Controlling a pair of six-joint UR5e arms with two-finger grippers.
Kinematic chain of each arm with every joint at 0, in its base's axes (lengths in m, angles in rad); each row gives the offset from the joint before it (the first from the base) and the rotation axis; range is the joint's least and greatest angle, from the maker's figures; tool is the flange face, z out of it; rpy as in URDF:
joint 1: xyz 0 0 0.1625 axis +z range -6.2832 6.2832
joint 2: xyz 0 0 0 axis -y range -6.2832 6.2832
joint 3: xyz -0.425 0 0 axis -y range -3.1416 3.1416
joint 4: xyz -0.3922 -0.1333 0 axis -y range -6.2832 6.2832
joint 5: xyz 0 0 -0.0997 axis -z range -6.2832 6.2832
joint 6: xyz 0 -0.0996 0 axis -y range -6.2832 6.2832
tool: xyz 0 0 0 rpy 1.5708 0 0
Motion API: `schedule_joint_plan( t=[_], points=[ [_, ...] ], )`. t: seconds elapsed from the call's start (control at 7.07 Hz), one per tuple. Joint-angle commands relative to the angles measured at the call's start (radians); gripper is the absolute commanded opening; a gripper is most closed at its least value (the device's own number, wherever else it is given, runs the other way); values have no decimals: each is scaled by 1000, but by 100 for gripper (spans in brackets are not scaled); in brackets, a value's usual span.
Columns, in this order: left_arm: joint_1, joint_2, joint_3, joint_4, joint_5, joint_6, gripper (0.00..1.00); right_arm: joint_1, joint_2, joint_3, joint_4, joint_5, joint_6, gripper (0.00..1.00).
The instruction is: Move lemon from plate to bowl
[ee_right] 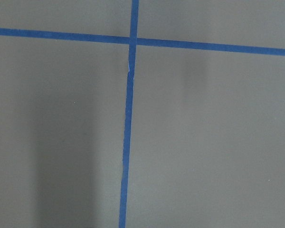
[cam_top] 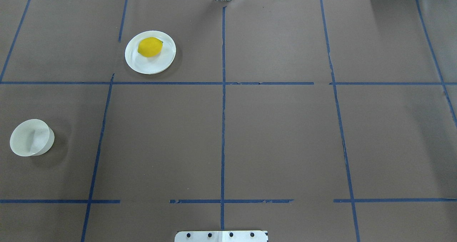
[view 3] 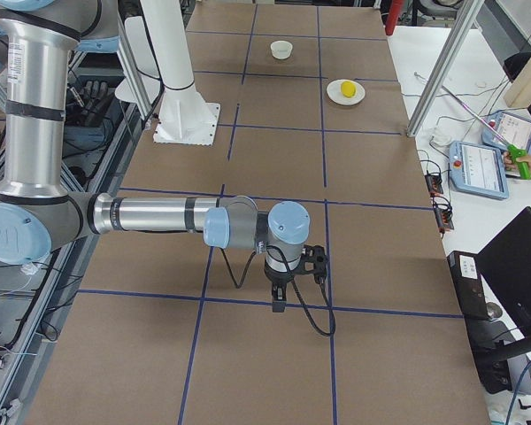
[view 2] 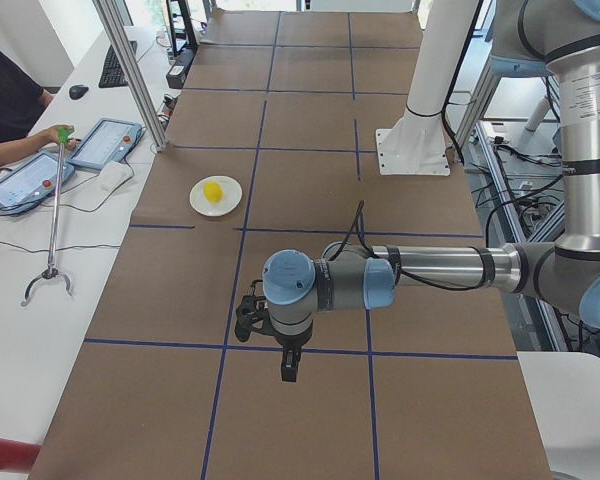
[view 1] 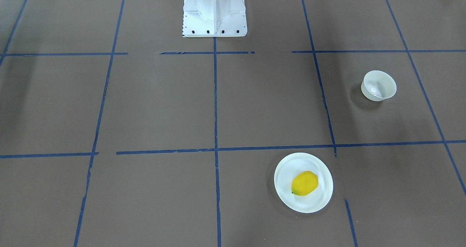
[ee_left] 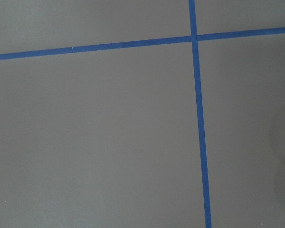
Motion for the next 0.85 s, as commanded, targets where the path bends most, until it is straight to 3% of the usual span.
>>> schedule_joint_plan(
  t=[0.0, 0.42, 0.71],
  points=[
    [0, -6, 3, -8, -2, 9, 100, 0, 0, 0, 0, 1, 0, 100],
    [3, -82, -15, -31, -11, -1, 100, 0, 0, 0, 0, -1, 0, 100],
    [84, -140, -58, -22, -20, -36, 100, 0, 0, 0, 0, 1, 0, 100]
  ],
)
